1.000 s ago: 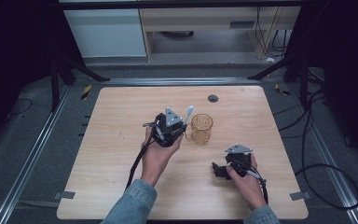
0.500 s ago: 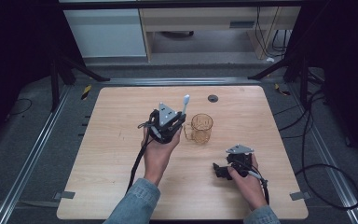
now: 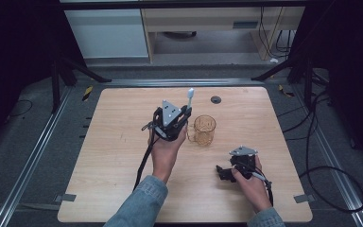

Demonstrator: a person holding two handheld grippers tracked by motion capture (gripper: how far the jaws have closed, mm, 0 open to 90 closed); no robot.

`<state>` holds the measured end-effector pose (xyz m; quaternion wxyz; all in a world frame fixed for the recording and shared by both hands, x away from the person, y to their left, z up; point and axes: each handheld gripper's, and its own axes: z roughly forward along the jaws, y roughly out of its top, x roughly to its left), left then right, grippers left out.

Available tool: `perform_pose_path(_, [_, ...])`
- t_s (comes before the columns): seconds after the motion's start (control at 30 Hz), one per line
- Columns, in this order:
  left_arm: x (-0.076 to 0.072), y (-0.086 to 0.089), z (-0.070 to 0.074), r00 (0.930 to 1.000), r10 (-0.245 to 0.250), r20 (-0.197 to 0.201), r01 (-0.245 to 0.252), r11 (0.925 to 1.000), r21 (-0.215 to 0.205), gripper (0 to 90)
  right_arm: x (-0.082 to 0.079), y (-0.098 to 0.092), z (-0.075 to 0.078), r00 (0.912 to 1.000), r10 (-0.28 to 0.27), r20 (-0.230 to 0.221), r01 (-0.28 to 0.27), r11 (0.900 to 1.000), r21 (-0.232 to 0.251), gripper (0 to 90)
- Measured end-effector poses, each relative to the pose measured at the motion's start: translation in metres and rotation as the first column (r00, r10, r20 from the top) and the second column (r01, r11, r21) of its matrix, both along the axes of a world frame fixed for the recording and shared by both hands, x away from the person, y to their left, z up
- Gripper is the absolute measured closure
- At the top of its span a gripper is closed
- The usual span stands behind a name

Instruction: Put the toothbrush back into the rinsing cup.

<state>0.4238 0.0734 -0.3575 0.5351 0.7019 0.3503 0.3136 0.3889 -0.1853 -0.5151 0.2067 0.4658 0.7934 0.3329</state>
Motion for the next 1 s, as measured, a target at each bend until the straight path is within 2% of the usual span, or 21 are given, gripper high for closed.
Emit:
perform_pose_path(0.13, [0.006,0.0,-0.003,1.0,0.0,0.004,0.0,0.9999,-0.017,78.8,0.0,0.0,0.0,1.0,-0.001,-0.003,0.002,1.0,0.011,0.4])
perform_pose_path(0.2, [0.009,0.0,-0.005,0.9999,0.005,0.009,-0.005,0.999,-0.044,78.9,0.0,0.001,0.001,0.9998,-0.007,-0.018,0.007,1.0,0.026,0.3])
perform_pose_path(0.3, [0.013,0.002,-0.007,0.9998,0.006,0.018,-0.005,0.9972,-0.075,78.8,0.001,0.001,0.001,0.9999,0.002,-0.017,-0.002,1.0,0.024,0.3])
perform_pose_path(0.37, [0.014,0.002,-0.009,0.9993,0.011,0.036,-0.007,0.9955,-0.095,78.8,0.002,0.0,0.0,0.9999,0.014,0.001,-0.014,1.0,0.008,0.4])
perform_pose_path(0.43, [0.015,0.001,-0.01,0.9986,0.008,0.051,-0.002,0.9938,-0.111,78.8,0.003,0.0,0.0,0.9999,0.015,-0.003,-0.015,1.0,0.013,0.3])
perform_pose_path(0.7, [0.018,-0.002,-0.018,0.9975,-0.006,0.071,0.015,0.9916,-0.129,78.8,0.005,0.0,0.0,0.9998,0.021,0.001,-0.021,1.0,0.008,0.3])
perform_pose_path(0.77, [0.019,-0.002,-0.019,0.9971,-0.003,0.076,0.014,0.9898,-0.142,78.8,0.005,0.0,0.0,0.9998,0.022,0.002,-0.022,1.0,0.007,0.3])
perform_pose_path(1.0, [0.019,-0.002,-0.02,0.9959,0.001,0.09,0.013,0.9887,-0.149,78.8,0.004,0.0,0.0,0.9997,0.023,-0.002,-0.023,1.0,0.008,0.6])
